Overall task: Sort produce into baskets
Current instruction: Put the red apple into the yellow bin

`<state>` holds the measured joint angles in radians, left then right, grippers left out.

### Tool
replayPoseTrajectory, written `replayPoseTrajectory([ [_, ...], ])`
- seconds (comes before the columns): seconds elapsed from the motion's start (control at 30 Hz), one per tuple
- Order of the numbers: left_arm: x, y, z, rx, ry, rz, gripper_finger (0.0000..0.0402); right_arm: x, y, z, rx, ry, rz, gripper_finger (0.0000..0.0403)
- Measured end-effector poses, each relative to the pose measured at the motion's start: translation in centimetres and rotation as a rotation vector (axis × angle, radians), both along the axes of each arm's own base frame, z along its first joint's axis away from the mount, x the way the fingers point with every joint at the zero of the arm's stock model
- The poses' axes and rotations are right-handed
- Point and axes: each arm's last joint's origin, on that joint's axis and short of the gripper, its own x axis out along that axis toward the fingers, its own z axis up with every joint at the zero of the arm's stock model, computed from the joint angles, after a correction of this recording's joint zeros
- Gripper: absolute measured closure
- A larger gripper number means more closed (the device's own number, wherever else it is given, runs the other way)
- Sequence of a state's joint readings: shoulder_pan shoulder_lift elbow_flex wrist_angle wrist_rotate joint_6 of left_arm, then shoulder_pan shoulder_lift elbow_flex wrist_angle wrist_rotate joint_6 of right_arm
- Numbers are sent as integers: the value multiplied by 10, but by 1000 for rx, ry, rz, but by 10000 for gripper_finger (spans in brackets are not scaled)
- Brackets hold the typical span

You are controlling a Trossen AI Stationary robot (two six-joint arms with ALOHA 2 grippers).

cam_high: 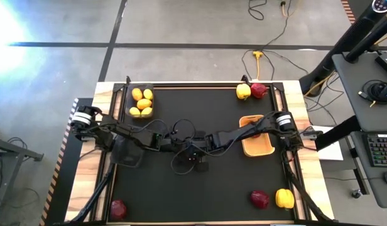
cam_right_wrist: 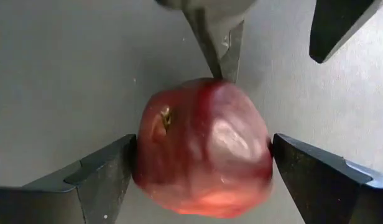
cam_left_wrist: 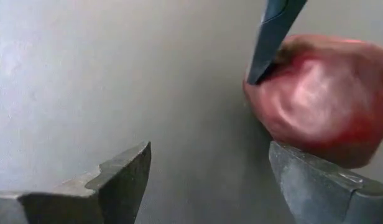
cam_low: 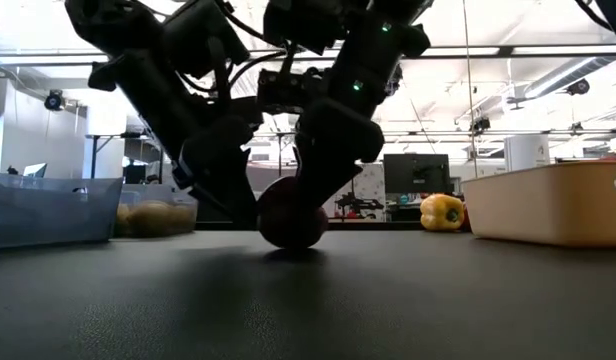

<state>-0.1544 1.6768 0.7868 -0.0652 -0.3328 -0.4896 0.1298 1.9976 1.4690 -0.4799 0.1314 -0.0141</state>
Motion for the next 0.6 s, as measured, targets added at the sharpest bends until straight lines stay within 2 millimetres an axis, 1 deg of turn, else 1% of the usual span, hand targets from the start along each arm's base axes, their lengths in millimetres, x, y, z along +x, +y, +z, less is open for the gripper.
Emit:
replayPoseTrajectory([
  [0.13,1,0,1,3,-13,-4,92,-4,-3,-6,20,15,-48,45],
  [0.27,-2,0,4,6,1,-4,92,-5,-3,-7,31,16,-71,76],
  [0.37,-7,2,10,25,20,-1,92,-5,-3,-5,44,20,-99,98],
  [0.43,-14,3,18,47,40,-2,92,-7,-4,2,51,50,-130,105],
  [0.5,-24,6,29,91,67,11,92,-12,-5,16,60,98,-168,105],
  [0.57,-35,9,42,132,79,14,92,-21,-6,39,47,133,-211,105],
  [0.6,-39,10,49,152,77,5,92,-29,-8,54,42,154,-234,105],
])
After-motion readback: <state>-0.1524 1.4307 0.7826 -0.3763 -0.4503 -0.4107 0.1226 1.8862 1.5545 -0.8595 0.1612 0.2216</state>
